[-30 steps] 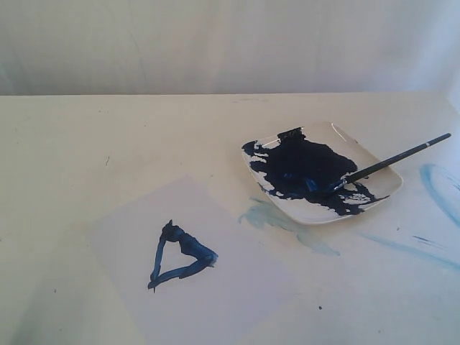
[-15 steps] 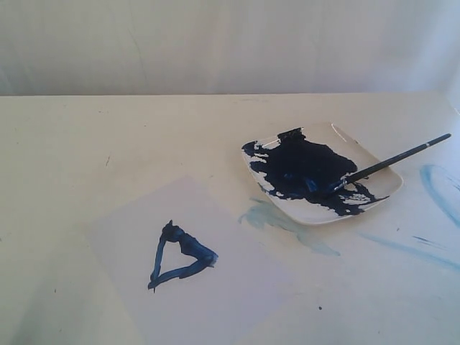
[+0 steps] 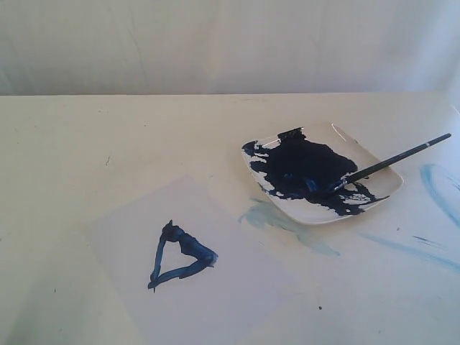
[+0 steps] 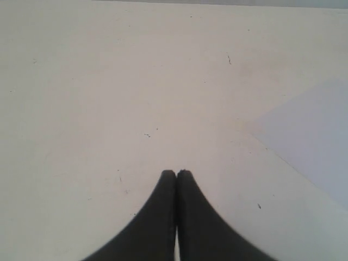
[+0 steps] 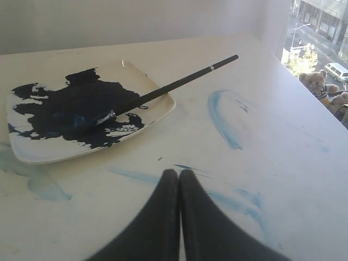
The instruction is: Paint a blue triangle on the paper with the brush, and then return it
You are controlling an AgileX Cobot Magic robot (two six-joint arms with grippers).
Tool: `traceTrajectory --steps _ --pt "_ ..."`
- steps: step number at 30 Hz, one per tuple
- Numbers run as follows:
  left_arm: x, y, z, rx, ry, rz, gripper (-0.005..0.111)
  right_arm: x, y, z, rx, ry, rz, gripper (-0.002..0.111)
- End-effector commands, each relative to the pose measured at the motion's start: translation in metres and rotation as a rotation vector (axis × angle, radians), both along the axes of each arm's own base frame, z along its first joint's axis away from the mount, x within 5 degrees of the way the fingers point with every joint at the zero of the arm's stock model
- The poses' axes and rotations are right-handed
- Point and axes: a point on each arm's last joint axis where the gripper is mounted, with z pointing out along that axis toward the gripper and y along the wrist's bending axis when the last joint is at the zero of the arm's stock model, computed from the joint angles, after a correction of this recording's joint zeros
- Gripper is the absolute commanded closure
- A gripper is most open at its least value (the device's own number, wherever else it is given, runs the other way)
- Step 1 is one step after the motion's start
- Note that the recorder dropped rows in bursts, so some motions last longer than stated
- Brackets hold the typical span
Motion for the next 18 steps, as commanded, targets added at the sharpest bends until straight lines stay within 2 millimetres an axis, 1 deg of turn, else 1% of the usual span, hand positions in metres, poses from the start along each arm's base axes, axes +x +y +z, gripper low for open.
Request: traceTrajectory --steps 1,18 --pt "0.0000 0.0009 -0.0008 -0.005 -0.001 0.019 0.107 -0.0003 0.0002 -0.0004 -0.012 -0.005 0.009 0.108" --pt "-0.0001 0.0002 -0.0008 -0.005 -0.001 0.005 0.107 -0.0003 0.0002 -0.0004 -0.012 -0.005 0.009 0.108"
